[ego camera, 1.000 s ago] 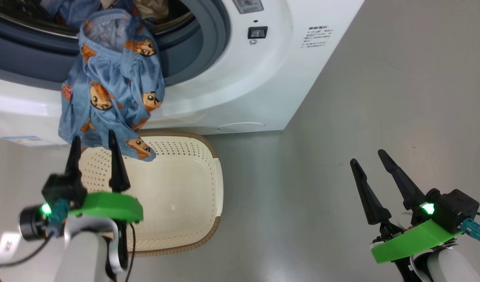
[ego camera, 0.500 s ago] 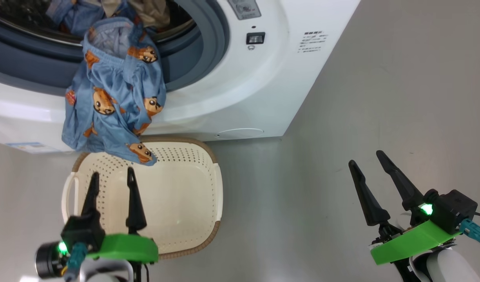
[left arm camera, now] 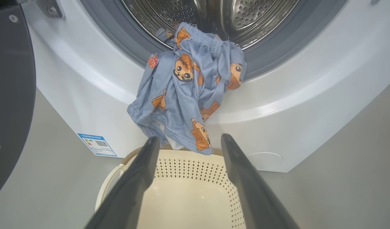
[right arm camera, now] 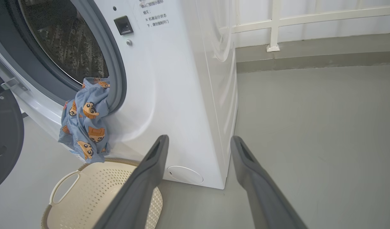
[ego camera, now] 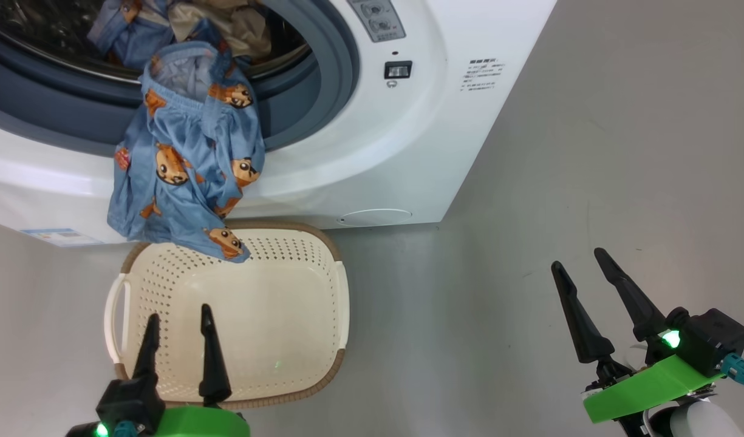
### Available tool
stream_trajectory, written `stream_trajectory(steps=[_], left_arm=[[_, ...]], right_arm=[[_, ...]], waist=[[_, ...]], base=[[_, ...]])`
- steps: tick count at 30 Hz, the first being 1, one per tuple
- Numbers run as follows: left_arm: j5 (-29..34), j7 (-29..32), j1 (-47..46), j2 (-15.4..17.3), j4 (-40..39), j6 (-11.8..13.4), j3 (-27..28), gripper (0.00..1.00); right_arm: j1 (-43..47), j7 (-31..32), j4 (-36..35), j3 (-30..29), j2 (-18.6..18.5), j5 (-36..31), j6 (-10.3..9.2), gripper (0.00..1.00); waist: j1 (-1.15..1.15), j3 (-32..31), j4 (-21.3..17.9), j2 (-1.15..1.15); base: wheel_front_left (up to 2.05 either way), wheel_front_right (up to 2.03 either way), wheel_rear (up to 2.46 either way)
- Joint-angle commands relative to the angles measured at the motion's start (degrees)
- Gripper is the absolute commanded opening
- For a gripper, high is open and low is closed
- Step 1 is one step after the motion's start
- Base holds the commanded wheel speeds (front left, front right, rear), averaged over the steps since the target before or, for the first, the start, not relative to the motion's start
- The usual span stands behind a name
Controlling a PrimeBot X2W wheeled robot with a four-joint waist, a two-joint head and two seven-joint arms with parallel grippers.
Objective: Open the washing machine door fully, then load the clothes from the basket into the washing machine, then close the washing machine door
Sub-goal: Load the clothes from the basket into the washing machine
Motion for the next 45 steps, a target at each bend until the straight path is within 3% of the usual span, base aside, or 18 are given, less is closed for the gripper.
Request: stream_trajectory(steps=[1,12,27,45], left_arm=[[-0.5,-0.36,0.49,0.66,-1.53,0.54,1.31,1.0],[-2.49,-0.36,0.03,0.66,-1.11,0.71,1.93,1.0],[-5.14,-0.36,-12.19,0.65,10.44,-5.64,6.48,1.0],[-1.64,-0.36,-26.5,0.65,22.27,-9.41,14.04,1.0]], right_arm=[[1.0,-0.28,-1.49,0.93,-0.6,-0.49,0.16,1.0],[0.43,-0.28,-1.83,1.15,-0.52,-0.56,0.16,1.0],[-2.06,-0.28,-2.06,1.57,0.14,-0.09,0.16,1.0],[-5.43,-0.28,-2.64,1.33,-0.33,0.43,0.16,1.0]], waist=[[0.0,0.08,0.11,0.0],[0.0,0.67,-0.54,0.0],[0.0,5.4,-2.88,0.0],[0.0,11.35,-6.31,0.0]], base=[[0.0,0.0,0.0],[0.0,0.0,0.0],[0.0,0.0,0.0],[0.0,0.0,0.0]])
